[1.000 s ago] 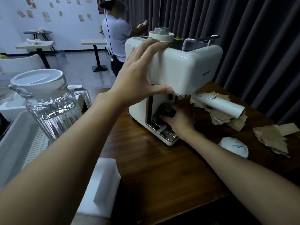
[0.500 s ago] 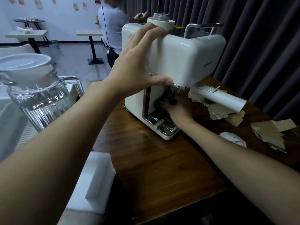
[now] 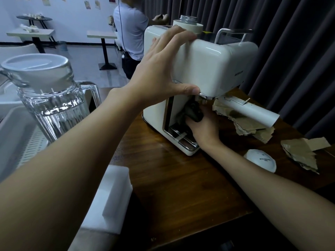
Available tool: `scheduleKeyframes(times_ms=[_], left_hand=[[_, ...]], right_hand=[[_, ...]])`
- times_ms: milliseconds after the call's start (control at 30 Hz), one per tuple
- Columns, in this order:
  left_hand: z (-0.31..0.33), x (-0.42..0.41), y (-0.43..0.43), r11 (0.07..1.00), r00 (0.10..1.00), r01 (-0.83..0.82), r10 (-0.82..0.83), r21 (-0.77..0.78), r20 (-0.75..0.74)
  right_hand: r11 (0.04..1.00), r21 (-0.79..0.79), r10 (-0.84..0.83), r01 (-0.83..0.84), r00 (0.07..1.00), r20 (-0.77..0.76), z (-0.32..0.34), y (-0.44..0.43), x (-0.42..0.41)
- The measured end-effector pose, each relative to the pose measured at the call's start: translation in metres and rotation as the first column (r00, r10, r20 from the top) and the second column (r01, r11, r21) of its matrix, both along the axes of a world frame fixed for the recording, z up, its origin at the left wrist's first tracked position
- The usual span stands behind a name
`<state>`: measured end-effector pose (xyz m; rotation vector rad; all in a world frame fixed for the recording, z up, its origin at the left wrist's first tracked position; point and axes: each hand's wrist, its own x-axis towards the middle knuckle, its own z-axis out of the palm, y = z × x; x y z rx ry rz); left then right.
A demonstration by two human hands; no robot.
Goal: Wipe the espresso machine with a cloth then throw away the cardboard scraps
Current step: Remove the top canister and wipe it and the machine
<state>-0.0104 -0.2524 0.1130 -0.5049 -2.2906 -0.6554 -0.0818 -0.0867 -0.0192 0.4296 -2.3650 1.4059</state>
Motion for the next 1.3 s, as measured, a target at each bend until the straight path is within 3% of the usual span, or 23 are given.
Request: scheduleKeyframes(times_ms=[267, 367, 433, 633, 767, 933, 1033, 1200, 1300], left_hand=[[-0.001, 0.000, -0.001, 1.000, 1.000, 0.004, -0.004, -0.008, -0.025], [-0.002, -0.002, -0.002, 1.000, 1.000, -0.004, 0.004, -0.025, -0.016], [-0.002, -0.002, -0.003, 1.000, 1.000, 0.005, -0.005, -0.029, -0.016], [-0.001, -0.005, -0.016, 0.997, 1.000, 0.012, -0.014, -0.074, -0.024], [-0.003, -0.005, -0.015, 0.998, 0.999, 0.015, -0.017, -0.054, -0.036], [-0.002, -0.005, -0.017, 0.998, 0.999, 0.022, -0.023, -0.060, -0.028], [-0.002, -0.006, -0.016, 0.998, 0.999, 0.019, -0.021, -0.056, -0.027], [-0.003, -0.006, -0.016, 0.999, 0.999, 0.023, -0.024, -0.042, -0.032], [-0.003, -0.007, -0.015, 0.999, 0.999, 0.023, -0.025, -0.037, -0.030]], right_hand=[[0.985, -0.002, 0.170, -0.170, 0.984, 0.049, -0.004, 0.007, 0.016], [0.993, -0.103, 0.042, -0.050, 0.996, -0.079, 0.009, -0.008, 0.016], [0.990, -0.142, -0.015, 0.004, 0.997, -0.071, 0.015, -0.017, 0.014], [0.978, -0.046, 0.204, -0.205, 0.979, -0.029, 0.009, -0.013, 0.020], [0.984, -0.171, 0.038, -0.048, 0.998, -0.059, 0.016, -0.017, 0.012], [0.970, -0.138, 0.204, -0.202, 0.979, 0.002, 0.007, -0.018, 0.018], [0.968, -0.215, 0.141, -0.130, 0.989, 0.033, 0.009, -0.013, 0.004], [0.974, -0.059, 0.226, -0.220, 0.965, 0.130, -0.004, -0.007, -0.007], [0.987, -0.049, 0.158, -0.153, 0.979, 0.127, -0.002, -0.002, -0.018]])
